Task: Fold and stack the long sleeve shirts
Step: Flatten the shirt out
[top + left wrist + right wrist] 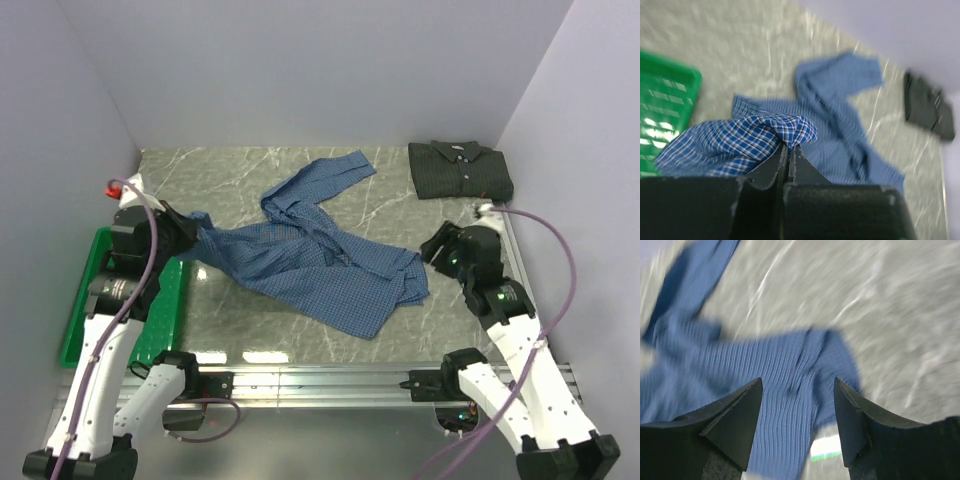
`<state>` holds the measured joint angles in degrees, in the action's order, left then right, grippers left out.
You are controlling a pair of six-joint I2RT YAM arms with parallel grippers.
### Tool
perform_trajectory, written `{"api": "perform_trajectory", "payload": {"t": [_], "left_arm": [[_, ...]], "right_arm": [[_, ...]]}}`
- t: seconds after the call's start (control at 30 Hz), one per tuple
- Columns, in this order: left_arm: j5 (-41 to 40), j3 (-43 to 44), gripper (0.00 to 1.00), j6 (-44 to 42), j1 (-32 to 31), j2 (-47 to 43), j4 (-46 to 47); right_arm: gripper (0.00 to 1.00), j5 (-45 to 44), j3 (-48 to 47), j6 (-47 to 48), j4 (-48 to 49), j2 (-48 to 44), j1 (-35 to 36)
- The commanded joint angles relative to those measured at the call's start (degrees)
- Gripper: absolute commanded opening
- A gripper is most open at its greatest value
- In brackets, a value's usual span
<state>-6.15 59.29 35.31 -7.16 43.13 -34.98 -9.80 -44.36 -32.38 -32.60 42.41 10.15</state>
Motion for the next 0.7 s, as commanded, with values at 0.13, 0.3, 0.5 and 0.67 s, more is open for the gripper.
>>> {"api": "perform_trajectory", "payload": {"t": [0.13,0.3,0.5,0.67], "left_arm": [[3.52,-1.63,0.01,-1.38,-0.31,-0.16,-0.70],[-0.43,-0.67,0.01,-1.91,-0.31,0.37,-2.11],[-4.48,0.04,0.00,-2.00,-0.31,1.07,-3.16],[-5.88,0.21,0.00,-2.26,-0.31,0.99,-3.43]], "right_arm": [[0.64,12.35,4.53,1.01,-1.06,2.92,23.83],[0.64,7.18,6.83,-4.26,0.43,15.11,42.44],[0.68,-4.08,-1.77,-3.74,-4.13,33.48,53.04],[0.69,-6.63,-3.98,-1.46,-3.00,40.54,54.45]]}}
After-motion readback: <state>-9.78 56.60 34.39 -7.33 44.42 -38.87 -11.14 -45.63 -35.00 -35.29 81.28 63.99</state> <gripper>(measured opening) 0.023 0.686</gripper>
